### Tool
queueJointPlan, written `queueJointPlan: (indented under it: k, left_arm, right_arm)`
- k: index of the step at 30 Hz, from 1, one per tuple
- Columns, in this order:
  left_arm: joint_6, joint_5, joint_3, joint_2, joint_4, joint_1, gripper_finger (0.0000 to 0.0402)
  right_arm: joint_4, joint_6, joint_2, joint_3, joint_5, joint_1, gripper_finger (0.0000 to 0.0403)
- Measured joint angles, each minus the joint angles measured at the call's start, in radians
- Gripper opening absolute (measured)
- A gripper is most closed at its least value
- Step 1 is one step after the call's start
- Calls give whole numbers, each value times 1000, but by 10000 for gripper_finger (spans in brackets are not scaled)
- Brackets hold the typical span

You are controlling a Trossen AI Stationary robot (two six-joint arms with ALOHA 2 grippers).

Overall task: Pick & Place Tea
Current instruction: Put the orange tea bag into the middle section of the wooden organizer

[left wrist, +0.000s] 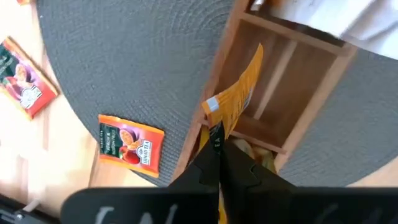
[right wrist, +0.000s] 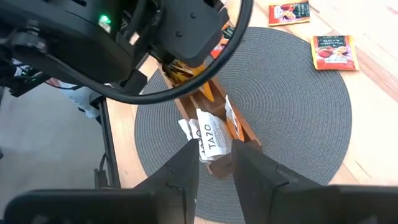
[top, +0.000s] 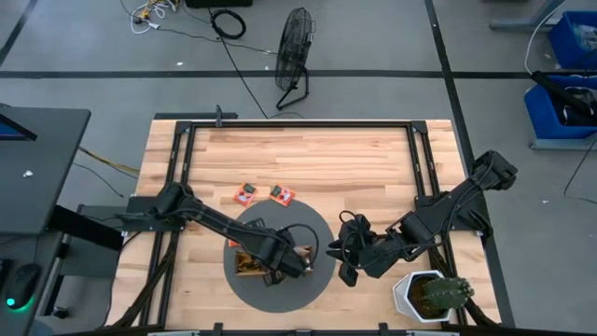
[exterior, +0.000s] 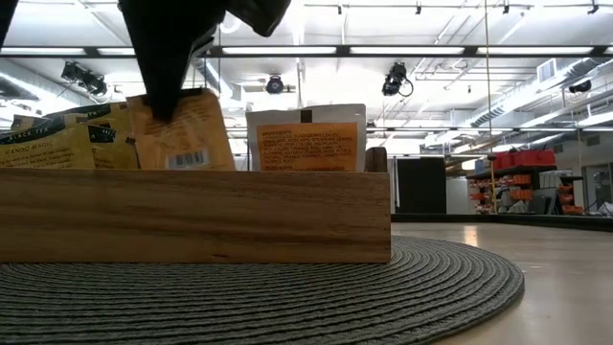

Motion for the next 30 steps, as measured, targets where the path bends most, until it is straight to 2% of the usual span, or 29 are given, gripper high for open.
queueJointPlan:
  k: [17,22,30]
  left_arm:
    - [113,6,0,21,55,15,9]
    - [139,9,0,21,87,14,50]
    - [186,44,29,21,121,15,139]
  right_arm:
    - [-6,-3,0,0,0,0,100]
    - [-12,4,0,0,0,0,100]
    - [-47,5,0,0,0,0,100]
